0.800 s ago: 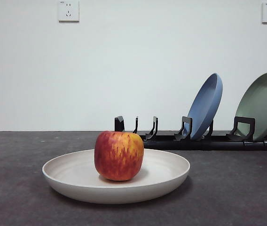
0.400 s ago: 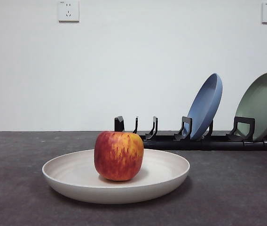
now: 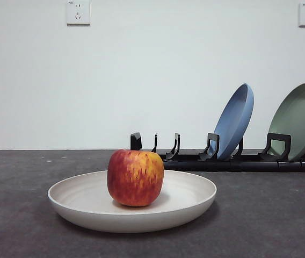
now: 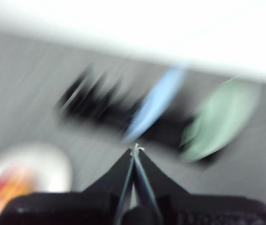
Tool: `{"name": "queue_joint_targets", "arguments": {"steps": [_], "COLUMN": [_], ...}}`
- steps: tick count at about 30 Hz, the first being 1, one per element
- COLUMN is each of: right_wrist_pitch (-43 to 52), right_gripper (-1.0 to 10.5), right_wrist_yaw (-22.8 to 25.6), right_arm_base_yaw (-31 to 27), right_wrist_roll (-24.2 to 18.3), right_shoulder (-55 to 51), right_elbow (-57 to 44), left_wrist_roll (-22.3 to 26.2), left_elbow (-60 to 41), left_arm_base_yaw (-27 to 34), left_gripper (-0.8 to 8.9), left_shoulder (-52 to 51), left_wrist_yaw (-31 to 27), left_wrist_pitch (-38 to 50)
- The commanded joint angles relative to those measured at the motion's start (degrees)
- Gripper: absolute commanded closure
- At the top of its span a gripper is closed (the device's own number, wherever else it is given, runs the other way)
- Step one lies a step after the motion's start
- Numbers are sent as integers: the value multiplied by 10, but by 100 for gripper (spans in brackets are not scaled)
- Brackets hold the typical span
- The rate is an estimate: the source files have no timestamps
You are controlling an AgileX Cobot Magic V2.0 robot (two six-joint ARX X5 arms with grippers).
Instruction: Take the yellow plate from the plate rack,put the plate on the table,take the apple from the table,put the apple in the plate
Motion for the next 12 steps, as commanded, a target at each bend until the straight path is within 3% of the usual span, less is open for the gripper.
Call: {"name": "queue_joint_targets", "arguments": {"steps": [1,5,12], "right_wrist_pitch": [68,172,318], "right_gripper": [946,946,946], "right_wrist_yaw": [2,0,2], "right_arm_base_yaw": [-96,-177,-211], "right_wrist_roll": [-23,-35,-2], "right_shoulder": [-74,-163,-286], "right_elbow": [-74,-202,-430], "left_wrist_roll": [-6,-6,-6], "left_elbow": [-5,-5,-5], "left_arm_base_yaw": [2,2,2], "left_gripper": [817,817,817], "left_shoulder": [0,0,0], "left_wrist_yaw": [-1,-1,-1], "left_wrist_pitch": [2,2,2]}}
